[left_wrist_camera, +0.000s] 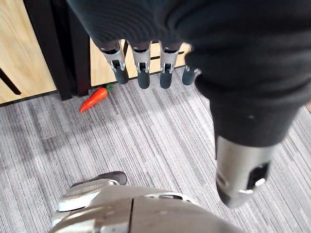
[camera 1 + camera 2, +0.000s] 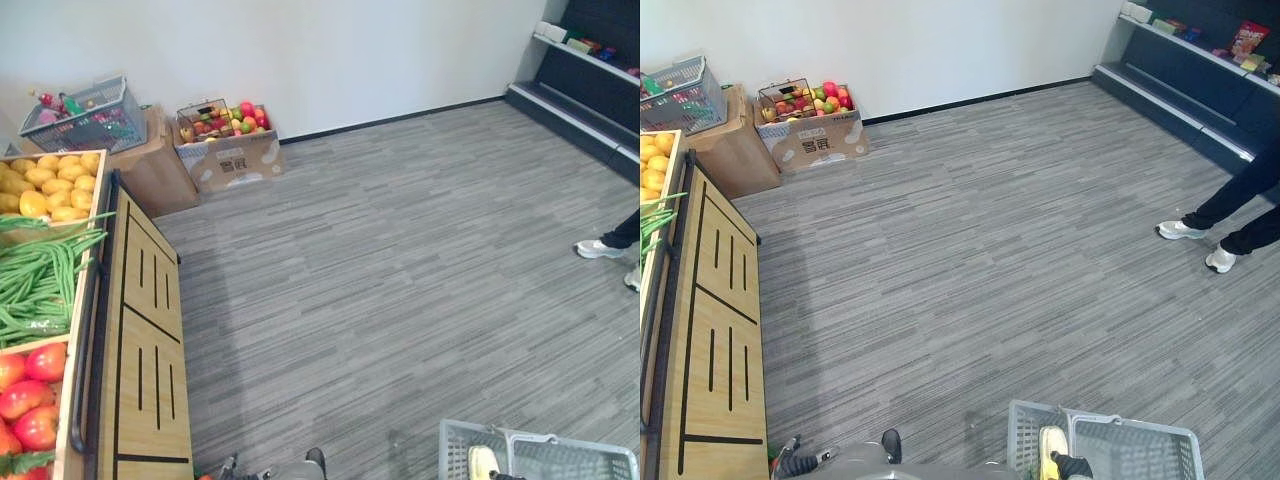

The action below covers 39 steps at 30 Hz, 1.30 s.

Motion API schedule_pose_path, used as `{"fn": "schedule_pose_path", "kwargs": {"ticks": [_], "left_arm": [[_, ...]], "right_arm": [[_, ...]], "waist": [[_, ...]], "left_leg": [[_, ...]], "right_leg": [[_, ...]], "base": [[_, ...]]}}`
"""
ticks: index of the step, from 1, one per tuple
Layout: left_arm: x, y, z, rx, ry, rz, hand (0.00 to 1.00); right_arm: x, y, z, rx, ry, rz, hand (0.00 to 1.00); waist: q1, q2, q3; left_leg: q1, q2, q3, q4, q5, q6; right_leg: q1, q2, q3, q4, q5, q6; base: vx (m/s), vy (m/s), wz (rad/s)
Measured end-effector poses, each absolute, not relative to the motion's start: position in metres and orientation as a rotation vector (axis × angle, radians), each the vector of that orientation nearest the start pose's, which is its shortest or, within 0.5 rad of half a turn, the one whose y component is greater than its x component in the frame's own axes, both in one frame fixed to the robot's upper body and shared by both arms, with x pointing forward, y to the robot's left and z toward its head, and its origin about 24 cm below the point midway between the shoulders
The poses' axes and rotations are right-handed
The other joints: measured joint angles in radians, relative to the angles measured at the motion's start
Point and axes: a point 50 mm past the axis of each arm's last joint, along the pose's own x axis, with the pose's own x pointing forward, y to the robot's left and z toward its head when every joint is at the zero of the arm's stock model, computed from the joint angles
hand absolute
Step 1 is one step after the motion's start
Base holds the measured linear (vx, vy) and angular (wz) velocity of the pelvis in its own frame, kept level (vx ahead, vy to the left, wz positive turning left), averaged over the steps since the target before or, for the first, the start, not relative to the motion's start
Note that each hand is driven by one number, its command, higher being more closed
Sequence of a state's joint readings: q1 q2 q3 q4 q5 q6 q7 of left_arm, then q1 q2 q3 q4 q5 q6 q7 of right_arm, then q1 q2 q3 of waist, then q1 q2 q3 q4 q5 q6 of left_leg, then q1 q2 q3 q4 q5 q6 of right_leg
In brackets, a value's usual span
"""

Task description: Pick vegetable in the basket

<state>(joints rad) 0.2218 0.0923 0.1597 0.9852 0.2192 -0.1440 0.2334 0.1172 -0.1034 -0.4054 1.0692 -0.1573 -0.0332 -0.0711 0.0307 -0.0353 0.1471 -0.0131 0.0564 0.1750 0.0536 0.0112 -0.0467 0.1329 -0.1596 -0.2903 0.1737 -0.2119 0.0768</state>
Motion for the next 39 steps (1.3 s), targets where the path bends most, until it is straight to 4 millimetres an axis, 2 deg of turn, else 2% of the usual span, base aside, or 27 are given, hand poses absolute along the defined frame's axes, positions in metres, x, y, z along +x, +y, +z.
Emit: {"fn": "schedule_pose_path", "kwargs": {"ticks": [3,5,7,9,11,12,13,15,17,20,22,23,24,26,27,29,32,35,37,39], "left_arm": [[0.06,0.221,-0.156,0.333,1.049,0.292,0.0],[0.06,0.221,-0.156,0.346,1.048,0.274,0.0],[0.059,0.222,-0.155,0.348,1.045,0.274,0.0],[0.057,0.227,-0.154,0.367,1.046,0.272,0.0],[0.054,0.226,-0.155,0.364,1.056,0.272,0.0],[0.051,0.225,-0.156,0.359,1.064,0.272,0.0],[0.051,0.225,-0.156,0.356,1.065,0.275,0.0],[0.051,0.23,-0.155,0.353,1.076,0.298,0.0],[0.052,0.231,-0.155,0.304,1.087,0.347,0.0],[0.058,0.231,-0.155,0.281,1.079,0.373,0.0],[0.058,0.237,-0.153,0.275,1.069,0.411,0.0],[0.057,0.242,-0.151,0.269,1.062,0.44,0.0],[0.058,0.241,-0.152,0.253,1.062,0.453,0.0],[0.055,0.233,-0.154,0.162,1.07,0.517,0.0],[0.052,0.228,-0.156,0.096,1.078,0.553,0.0],[0.046,0.223,-0.159,0.039,1.093,0.58,0.0],[0.046,0.224,-0.159,0.02,1.093,0.585,0.0],[0.045,0.225,-0.159,-0.02,1.09,0.598,0.0],[0.045,0.225,-0.16,-0.055,1.091,0.603,0.0],[0.042,0.225,-0.162,-0.088,1.11,0.615,0.0]], "right_arm": [[0.062,-0.247,-0.158,-0.067,1.151,-0.464,1.0],[0.058,-0.249,-0.158,-0.069,1.165,-0.472,1.0],[0.054,-0.25,-0.159,-0.072,1.177,-0.478,1.0],[0.047,-0.251,-0.159,-0.066,1.199,-0.512,1.0],[0.048,-0.258,-0.157,-0.076,1.194,-0.543,1.0],[0.053,-0.259,-0.157,-0.081,1.182,-0.544,1.0],[0.054,-0.256,-0.157,-0.074,1.182,-0.538,1.0],[0.055,-0.248,-0.159,-0.054,1.182,-0.521,1.0],[0.057,-0.242,-0.16,-0.046,1.172,-0.506,1.0],[0.057,-0.233,-0.162,-0.052,1.169,-0.474,1.0],[0.055,-0.223,-0.164,-0.04,1.181,-0.451,1.0],[0.052,-0.216,-0.166,-0.027,1.195,-0.438,1.0],[0.052,-0.216,-0.167,-0.029,1.2,-0.438,1.0],[0.055,-0.222,-0.165,-0.043,1.192,-0.441,1.0],[0.054,-0.227,-0.164,-0.05,1.192,-0.442,1.0],[0.054,-0.232,-0.163,-0.051,1.194,-0.446,1.0],[0.049,-0.231,-0.165,-0.037,1.21,-0.456,1.0],[0.045,-0.228,-0.167,-0.023,1.234,-0.461,1.0],[0.047,-0.225,-0.167,-0.02,1.227,-0.454,1.0],[0.046,-0.224,-0.167,-0.015,1.227,-0.456,1.0]], "waist": [[-0.002,0.005,-0.002],[-0.003,0.008,-0.004],[-0.001,0.003,-0.003],[0.0,-0.028,-0.006],[0.007,-0.026,0.002],[0.0,-0.003,0.005],[0.001,0.014,0.008],[0.008,0.0,0.01],[0.009,-0.006,0.009],[0.008,-0.023,-0.007],[0.015,-0.054,-0.028],[0.025,-0.084,-0.042],[0.03,-0.083,-0.043],[0.036,-0.048,-0.047],[0.037,-0.02,-0.051],[0.036,0.001,-0.05],[0.029,-0.002,-0.048],[0.037,-0.01,-0.048],[0.039,-0.015,-0.05],[0.025,-0.019,-0.046]], "left_leg": [[0.025,-0.012,-0.029,-0.091,0.049,0.001],[0.044,-0.036,-0.059,-0.15,0.085,0.008],[0.042,-0.055,-0.081,-0.15,0.086,0.011],[0.038,-0.124,-0.108,-0.116,0.041,0.033],[0.032,-0.136,-0.121,-0.093,0.015,0.069],[0.046,-0.117,-0.148,-0.095,0.012,0.075],[0.054,-0.106,-0.158,-0.094,0.01,0.077],[0.054,-0.083,-0.179,-0.095,0.007,0.08],[0.043,-0.054,-0.223,-0.08,-0.002,0.074],[-0.009,-0.048,-0.284,-0.028,-0.028,0.051],[-0.031,-0.062,-0.311,-0.013,-0.041,0.031],[-0.041,-0.082,-0.324,-0.002,-0.05,0.018],[-0.045,-0.081,-0.326,0.013,-0.061,0.008],[-0.068,-0.041,-0.329,0.07,-0.091,-0.014],[-0.072,-0.021,-0.331,0.088,-0.095,-0.029],[-0.072,-0.002,-0.326,0.1,-0.097,-0.033],[-0.091,0.009,-0.297,0.118,-0.091,-0.031],[-0.082,-0.009,-0.294,0.087,-0.065,-0.025],[-0.056,-0.032,-0.3,0.009,-0.028,-0.02],[-0.022,-0.035,-0.268,-0.082,0.007,-0.015]], "right_leg": [[-0.013,0.0,-0.008,-0.004,-0.001,0.01],[-0.016,-0.013,-0.035,0.006,-0.017,0.032],[-0.018,-0.035,-0.053,0.029,-0.033,0.047],[-0.019,-0.11,-0.091,0.095,-0.072,0.109],[-0.087,-0.147,-0.05,0.278,-0.055,0.1],[-0.153,-0.141,0.015,0.401,0.003,0.075],[-0.158,-0.13,0.036,0.399,-0.003,0.066],[-0.183,-0.09,0.084,0.348,-0.011,0.065],[-0.182,-0.029,0.162,0.207,-0.004,0.065],[-0.181,0.012,0.251,0.088,0.001,0.07],[-0.174,0.013,0.242,0.069,0.05,0.054],[-0.151,-0.002,0.218,0.046,0.071,0.049],[-0.135,-0.003,0.204,0.024,0.051,0.05],[-0.112,0.033,0.158,0.009,0.046,0.038],[-0.092,0.049,0.131,-0.001,0.045,0.037],[-0.065,0.064,0.085,-0.006,0.04,0.029],[-0.03,0.068,0.006,-0.019,0.04,0.028],[-0.01,0.048,-0.035,-0.022,0.037,0.024],[-0.007,0.028,-0.042,-0.037,0.035,0.023],[-0.003,0.01,-0.053,-0.044,0.034,0.024]], "base": [[-0.06,-0.013,0.06],[-0.08,0.029,0.3],[-0.04,0.06,0.36],[0.03,0.121,0.51],[0.07,0.142,0.36],[0.04,0.141,0.38],[0.03,0.164,0.46],[0.05,0.049,0.31],[0.08,-0.029,0.51],[0.1,-0.126,0.61],[0.16,-0.24,0.54],[0.13,-0.24,0.37],[0.16,-0.322,0.39],[0.07,-0.188,0.33],[0.07,-0.151,0.39],[0.09,-0.179,0.48],[0.04,-0.09,0.69],[0.01,0.011,0.46],[0.0,0.042,0.24],[-0.02,0.042,0.25]]}}
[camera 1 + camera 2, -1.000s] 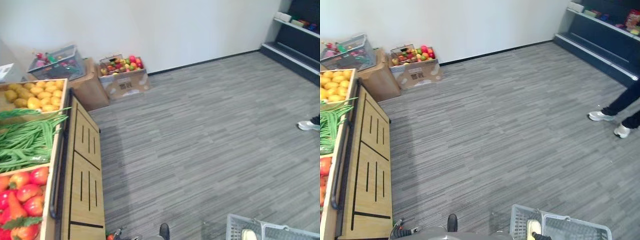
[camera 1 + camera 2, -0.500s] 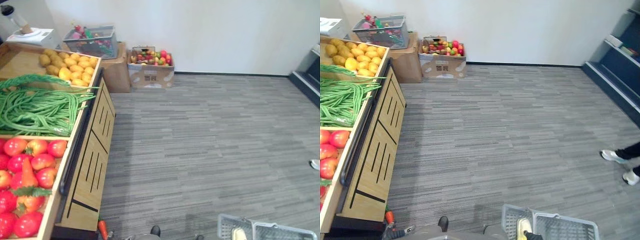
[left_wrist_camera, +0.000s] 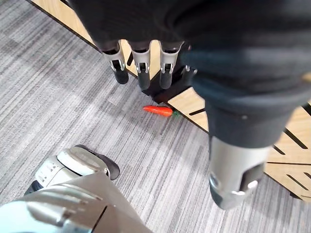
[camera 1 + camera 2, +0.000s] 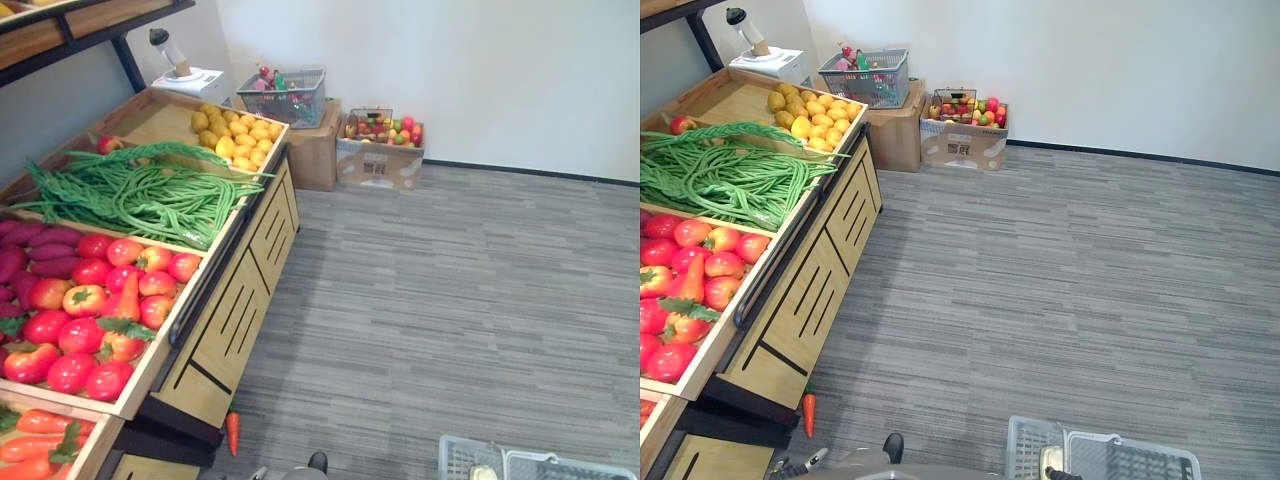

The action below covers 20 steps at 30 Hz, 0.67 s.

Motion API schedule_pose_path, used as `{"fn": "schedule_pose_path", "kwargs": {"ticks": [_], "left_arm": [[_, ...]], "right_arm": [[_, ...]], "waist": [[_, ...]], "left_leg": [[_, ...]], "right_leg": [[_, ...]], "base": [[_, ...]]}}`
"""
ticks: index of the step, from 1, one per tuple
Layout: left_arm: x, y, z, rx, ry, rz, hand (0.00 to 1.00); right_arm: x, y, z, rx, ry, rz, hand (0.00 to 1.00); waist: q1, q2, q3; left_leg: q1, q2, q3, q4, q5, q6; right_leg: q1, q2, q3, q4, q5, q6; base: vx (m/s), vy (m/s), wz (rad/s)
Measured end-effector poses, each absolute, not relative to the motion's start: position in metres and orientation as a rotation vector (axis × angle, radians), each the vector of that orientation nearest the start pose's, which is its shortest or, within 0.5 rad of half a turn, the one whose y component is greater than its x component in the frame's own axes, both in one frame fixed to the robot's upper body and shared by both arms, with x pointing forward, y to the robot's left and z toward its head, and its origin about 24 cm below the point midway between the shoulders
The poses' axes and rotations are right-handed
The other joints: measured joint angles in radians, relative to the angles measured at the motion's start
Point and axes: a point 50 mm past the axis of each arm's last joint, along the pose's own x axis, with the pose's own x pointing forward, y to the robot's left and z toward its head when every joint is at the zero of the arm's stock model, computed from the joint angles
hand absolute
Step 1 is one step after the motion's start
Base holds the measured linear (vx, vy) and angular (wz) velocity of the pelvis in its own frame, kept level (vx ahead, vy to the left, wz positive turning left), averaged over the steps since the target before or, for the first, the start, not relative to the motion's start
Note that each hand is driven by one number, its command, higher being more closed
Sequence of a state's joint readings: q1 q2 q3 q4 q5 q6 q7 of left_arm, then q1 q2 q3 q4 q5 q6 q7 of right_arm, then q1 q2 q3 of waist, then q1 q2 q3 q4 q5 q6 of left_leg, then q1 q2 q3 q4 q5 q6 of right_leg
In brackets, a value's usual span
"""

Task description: Pick vegetable in the basket

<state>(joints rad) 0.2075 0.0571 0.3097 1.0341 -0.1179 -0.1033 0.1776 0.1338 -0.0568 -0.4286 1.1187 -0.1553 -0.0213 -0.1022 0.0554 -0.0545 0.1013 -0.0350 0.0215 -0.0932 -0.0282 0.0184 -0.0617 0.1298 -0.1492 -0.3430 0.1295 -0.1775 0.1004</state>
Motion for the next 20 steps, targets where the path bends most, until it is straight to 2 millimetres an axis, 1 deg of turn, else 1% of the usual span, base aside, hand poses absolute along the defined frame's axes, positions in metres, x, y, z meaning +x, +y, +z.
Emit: {"fn": "schedule_pose_path", "kwargs": {"ticks": [1,2,4,8,13,18,20], "left_arm": [[0.042,0.227,-0.162,-0.084,1.115,0.616,0.0],[0.043,0.227,-0.162,-0.088,1.121,0.621,0.0],[0.04,0.229,-0.163,-0.108,1.135,0.64,0.0],[0.038,0.229,-0.164,-0.105,1.153,0.622,0.0],[0.04,0.228,-0.164,-0.089,1.155,0.594,0.0],[0.042,0.228,-0.165,-0.06,1.174,0.557,0.0],[0.043,0.227,-0.165,-0.057,1.174,0.552,0.0]], "right_arm": [[0.046,-0.225,-0.167,-0.012,1.228,-0.461,1.0],[0.044,-0.226,-0.167,-0.003,1.23,-0.477,1.0],[0.042,-0.227,-0.167,0.006,1.231,-0.49,1.0],[0.042,-0.221,-0.168,0.013,1.226,-0.478,1.0],[0.038,-0.215,-0.171,0.001,1.244,-0.444,1.0],[0.046,-0.215,-0.17,-0.066,1.238,-0.368,1.0],[0.048,-0.213,-0.171,-0.076,1.235,-0.35,1.0]], "waist": [[-0.003,-0.001,0.001],[-0.005,0.0,0.001],[-0.014,-0.001,0.01],[-0.024,-0.01,0.009],[-0.026,-0.007,0.011],[-0.027,0.0,0.015],[-0.028,-0.001,0.019]], "left_leg": [[0.01,-0.001,0.006,-0.025,0.011,-0.002],[0.031,-0.003,0.006,-0.073,0.039,-0.001],[0.039,-0.009,0.006,-0.076,0.055,0.005],[0.039,-0.015,0.006,-0.076,0.062,0.002],[0.044,-0.027,-0.002,-0.076,0.072,0.011],[0.047,-0.025,-0.001,-0.077,0.072,0.011],[0.055,-0.025,0.0,-0.077,0.07,0.01]], "right_leg": [[0.002,-0.004,-0.003,-0.004,0.0,0.0],[0.004,-0.007,-0.005,-0.006,-0.001,0.002],[0.014,-0.012,-0.008,-0.007,-0.004,0.005],[0.017,-0.012,-0.008,-0.024,-0.001,0.01],[0.038,-0.007,-0.03,-0.042,0.0,0.011],[0.042,-0.003,-0.031,-0.048,0.0,0.011],[0.05,-0.002,-0.031,-0.053,0.0,0.011]], "base": [[-0.02,0.036,0.23],[-0.01,0.023,0.13],[-0.01,0.028,0.1],[0.01,0.004,0.02],[0.03,-0.021,0.11],[0.0,0.0,0.0],[0.0,0.0,0.0]]}}
